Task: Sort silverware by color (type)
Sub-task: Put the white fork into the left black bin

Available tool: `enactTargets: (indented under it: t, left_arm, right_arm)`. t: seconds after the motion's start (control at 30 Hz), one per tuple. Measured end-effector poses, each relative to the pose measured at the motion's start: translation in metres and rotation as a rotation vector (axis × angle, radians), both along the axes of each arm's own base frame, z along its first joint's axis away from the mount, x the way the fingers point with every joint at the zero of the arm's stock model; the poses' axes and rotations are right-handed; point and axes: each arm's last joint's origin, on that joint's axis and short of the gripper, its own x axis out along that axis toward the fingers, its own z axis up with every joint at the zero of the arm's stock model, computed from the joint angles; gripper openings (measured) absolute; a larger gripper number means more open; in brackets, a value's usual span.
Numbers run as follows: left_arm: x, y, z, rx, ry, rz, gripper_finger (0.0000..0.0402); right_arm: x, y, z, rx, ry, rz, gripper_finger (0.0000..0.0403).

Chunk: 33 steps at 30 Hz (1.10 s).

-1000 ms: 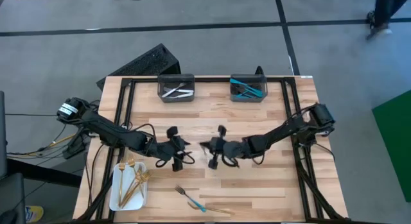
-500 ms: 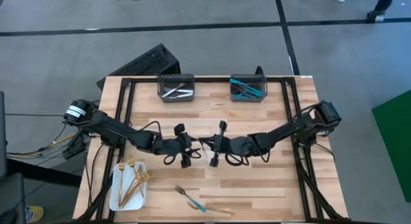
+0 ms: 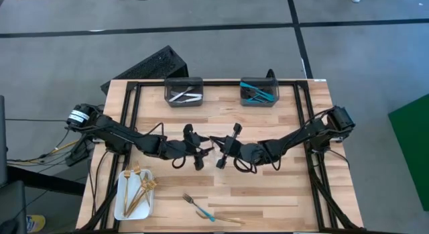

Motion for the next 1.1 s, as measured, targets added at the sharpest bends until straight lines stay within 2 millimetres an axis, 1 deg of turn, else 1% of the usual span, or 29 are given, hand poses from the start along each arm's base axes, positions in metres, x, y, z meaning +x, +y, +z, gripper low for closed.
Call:
enactTargets:
  t: [0.13, 0.2, 0.3, 0.43, 0.47, 0.57, 0.67, 0.73, 0.83, 0.9, 1.0, 1.1]
  left_arm:
    - [0.004, 0.007, 0.002, -0.015, -0.033, -0.009, 0.0172]
    - [0.005, 0.01, 0.0, -0.014, -0.023, -0.022, 0.0158]
    - [0.006, 0.011, -0.001, -0.009, -0.013, -0.04, 0.0114]
    - [0.006, 0.011, -0.002, 0.026, 0.002, -0.047, 0.0031]
    - [0.006, 0.012, -0.002, 0.04, 0.007, -0.051, 0.0017]
    - [0.004, 0.014, 0.0, 0.097, 0.035, -0.064, 0.0012]
    - [0.0, 0.023, 0.007, 0.159, 0.13, -0.068, 0.0007]
    - [-0.005, 0.034, 0.012, 0.195, 0.223, -0.05, 0.0001]
    - [-0.011, 0.058, 0.023, 0.262, 0.371, 0.031, 0.0001]
    - [-0.015, 0.077, 0.03, 0.306, 0.469, 0.079, 0.0001]
    - [-0.02, 0.109, 0.037, 0.356, 0.616, 0.118, 0.0001]
    - [-0.023, 0.14, 0.044, 0.396, 0.672, 0.172, 0.0001]
  right_arm:
    - [0.0, 0.0, 0.001, 0.001, -0.008, 0.001, 0.001]
    - [0.0, 0.001, 0.001, -0.001, -0.013, 0.004, 0.001]
    - [0.0, 0.002, 0.002, -0.022, -0.007, 0.009, 0.001]
    - [0.0, 0.002, 0.002, -0.024, -0.008, 0.01, 0.0012]
    - [0.0, 0.003, 0.002, -0.026, -0.006, 0.012, 0.0015]
    - [0.0, 0.005, 0.002, -0.019, -0.01, 0.041, 0.0033]
    - [-0.002, 0.012, 0.001, -0.053, 0.012, 0.059, 0.0059]
    - [-0.005, 0.017, 0.002, -0.073, 0.019, 0.036, 0.0075]
    - [-0.009, 0.022, 0.0, -0.088, 0.034, -0.048, 0.0093]
    - [-0.011, 0.022, -0.002, -0.073, 0.04, -0.107, 0.01]
    - [-0.011, 0.019, -0.007, -0.031, 0.048, -0.142, 0.0103]
    - [-0.012, 0.017, -0.01, 0.016, 0.041, -0.156, 0.0104]
